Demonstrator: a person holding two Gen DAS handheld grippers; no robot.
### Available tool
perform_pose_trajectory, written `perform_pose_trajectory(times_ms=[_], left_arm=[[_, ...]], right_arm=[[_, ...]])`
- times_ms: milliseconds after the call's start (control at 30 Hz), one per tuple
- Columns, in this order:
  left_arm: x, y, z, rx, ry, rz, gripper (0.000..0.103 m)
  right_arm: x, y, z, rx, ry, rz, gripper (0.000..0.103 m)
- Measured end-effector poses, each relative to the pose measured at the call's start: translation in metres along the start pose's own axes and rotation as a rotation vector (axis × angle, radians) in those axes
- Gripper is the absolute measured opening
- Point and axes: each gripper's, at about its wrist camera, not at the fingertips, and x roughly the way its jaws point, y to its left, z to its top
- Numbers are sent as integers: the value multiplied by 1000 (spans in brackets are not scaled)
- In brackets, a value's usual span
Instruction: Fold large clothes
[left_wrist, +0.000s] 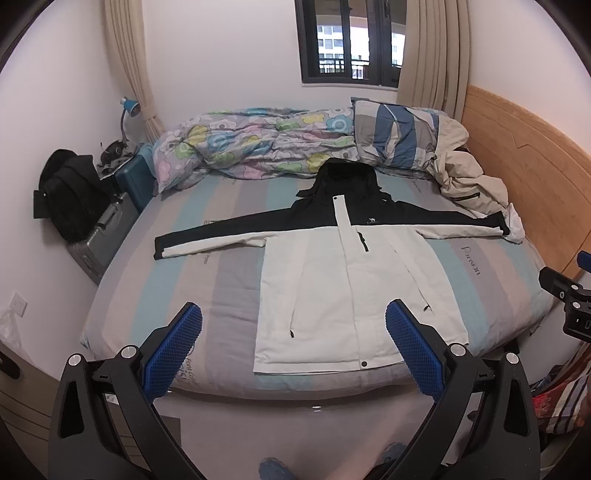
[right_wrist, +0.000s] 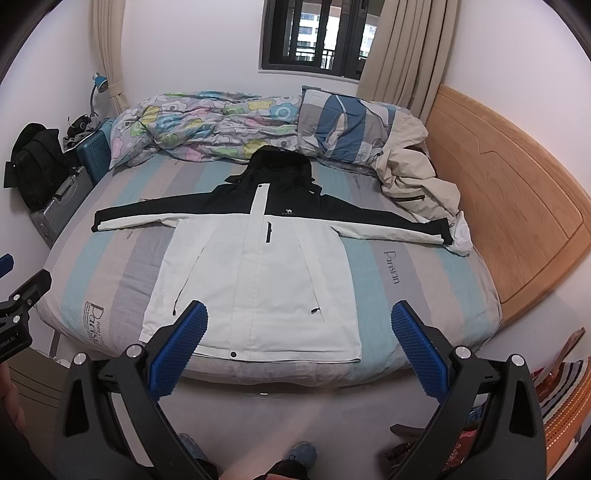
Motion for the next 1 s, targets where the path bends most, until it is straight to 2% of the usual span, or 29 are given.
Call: perform_pose_trajectory(times_ms=[1000], left_arm=[[0,6,4,-16,1,-6,97]], right_arm=[[-3,-4,0,4,-5,-11,96]])
